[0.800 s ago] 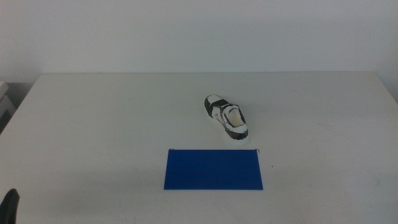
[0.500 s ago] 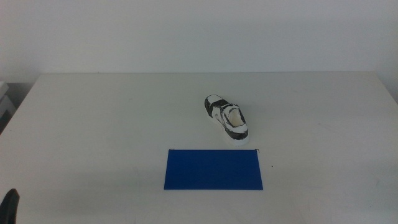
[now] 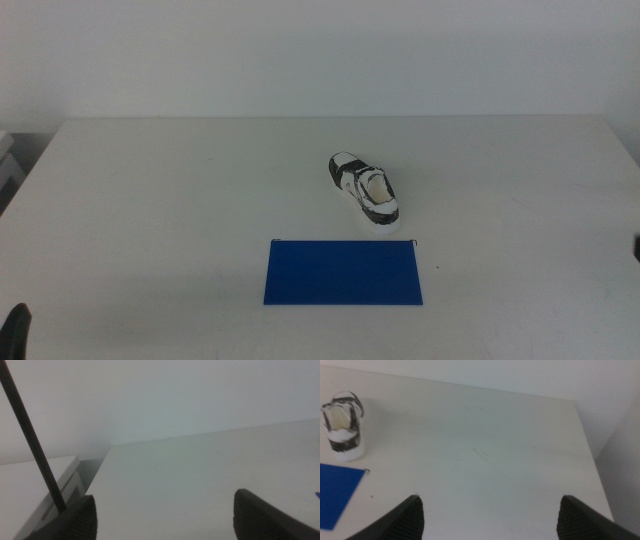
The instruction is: Use one arm to grab the shoe from the table and place it on the mat.
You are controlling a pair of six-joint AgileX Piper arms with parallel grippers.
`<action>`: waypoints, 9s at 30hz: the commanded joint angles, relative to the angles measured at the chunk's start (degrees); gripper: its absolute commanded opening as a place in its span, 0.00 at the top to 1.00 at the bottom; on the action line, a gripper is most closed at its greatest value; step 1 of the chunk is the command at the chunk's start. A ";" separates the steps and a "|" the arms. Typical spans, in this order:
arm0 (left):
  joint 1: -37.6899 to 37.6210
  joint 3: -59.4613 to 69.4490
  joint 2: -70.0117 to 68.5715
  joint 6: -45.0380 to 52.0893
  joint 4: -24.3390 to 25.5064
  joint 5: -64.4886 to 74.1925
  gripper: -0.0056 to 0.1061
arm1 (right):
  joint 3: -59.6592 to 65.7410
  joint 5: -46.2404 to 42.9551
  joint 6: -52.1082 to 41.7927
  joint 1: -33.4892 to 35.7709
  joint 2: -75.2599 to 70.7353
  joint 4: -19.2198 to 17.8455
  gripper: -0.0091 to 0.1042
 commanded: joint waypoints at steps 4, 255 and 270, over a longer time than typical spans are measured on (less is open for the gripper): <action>-0.27 0.29 -0.40 -0.34 -0.49 -4.65 0.11 | -13.96 2.21 -0.57 4.26 11.41 -0.79 0.31; -0.27 0.29 -0.40 -0.34 -0.49 -4.65 0.11 | 12.30 -6.97 -15.93 -2.00 -27.96 7.48 0.33; -0.27 0.29 -0.35 -0.34 -0.49 -4.65 0.11 | 23.45 -6.21 -15.93 -2.00 -36.56 8.63 0.33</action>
